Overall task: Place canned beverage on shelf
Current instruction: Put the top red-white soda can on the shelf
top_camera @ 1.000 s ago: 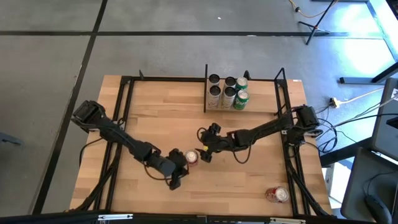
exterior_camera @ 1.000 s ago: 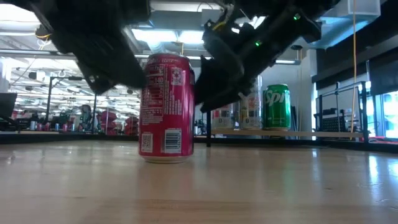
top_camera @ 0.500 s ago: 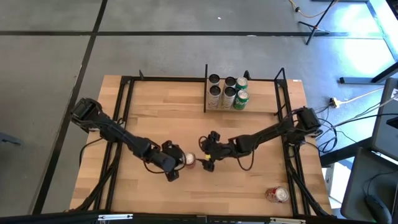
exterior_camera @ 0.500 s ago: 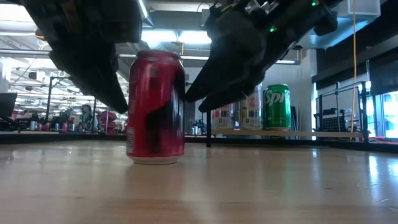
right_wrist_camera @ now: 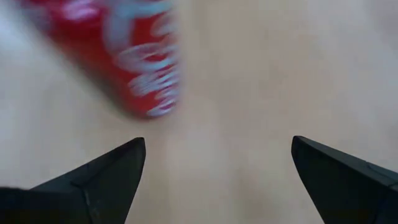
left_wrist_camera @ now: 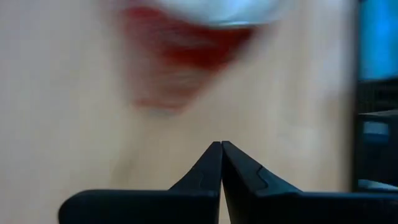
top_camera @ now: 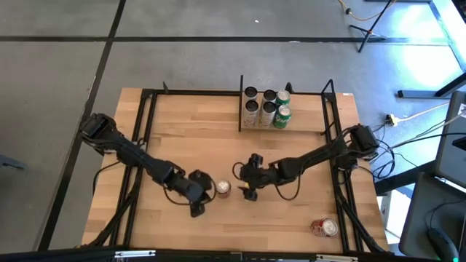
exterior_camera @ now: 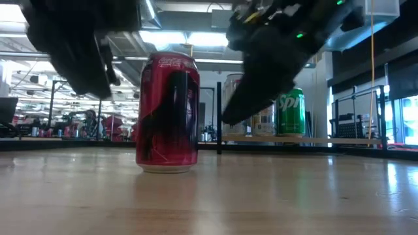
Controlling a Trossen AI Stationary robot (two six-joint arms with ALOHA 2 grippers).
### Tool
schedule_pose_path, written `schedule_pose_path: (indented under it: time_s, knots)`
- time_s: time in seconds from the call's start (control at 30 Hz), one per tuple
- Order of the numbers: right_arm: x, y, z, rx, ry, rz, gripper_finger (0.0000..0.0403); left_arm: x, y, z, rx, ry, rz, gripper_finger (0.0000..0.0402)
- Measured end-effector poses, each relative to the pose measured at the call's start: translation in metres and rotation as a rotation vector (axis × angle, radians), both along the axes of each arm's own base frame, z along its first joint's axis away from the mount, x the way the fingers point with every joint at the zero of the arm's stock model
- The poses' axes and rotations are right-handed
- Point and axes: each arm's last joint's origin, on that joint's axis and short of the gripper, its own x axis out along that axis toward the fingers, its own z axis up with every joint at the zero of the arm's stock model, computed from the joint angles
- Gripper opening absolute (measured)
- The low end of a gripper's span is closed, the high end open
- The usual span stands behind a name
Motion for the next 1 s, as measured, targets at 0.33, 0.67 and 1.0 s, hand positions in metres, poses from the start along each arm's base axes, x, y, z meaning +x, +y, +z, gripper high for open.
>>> schedule_pose_path:
  time_s: [0.33, 0.67, 1.0]
  knots:
    - [0.021, -0.027, 0.009, 0.031, -0.186, -0.107, 0.0392, 0.01, -0.01, -0.006, 0.061, -0.126, 0.067, 0.0003]
    - [0.016, -0.006, 0.008, 0.117, -0.147, 0.026, 0.0392, 0.008, 0.005, -0.013, 0.14, -0.046, 0.152, 0.0003]
    - [0.01, 0.01, 0.006, 0.146, -0.123, 0.065, 0.0392, 0.013, 0.022, -0.015, 0.148, -0.01, 0.196, 0.0003]
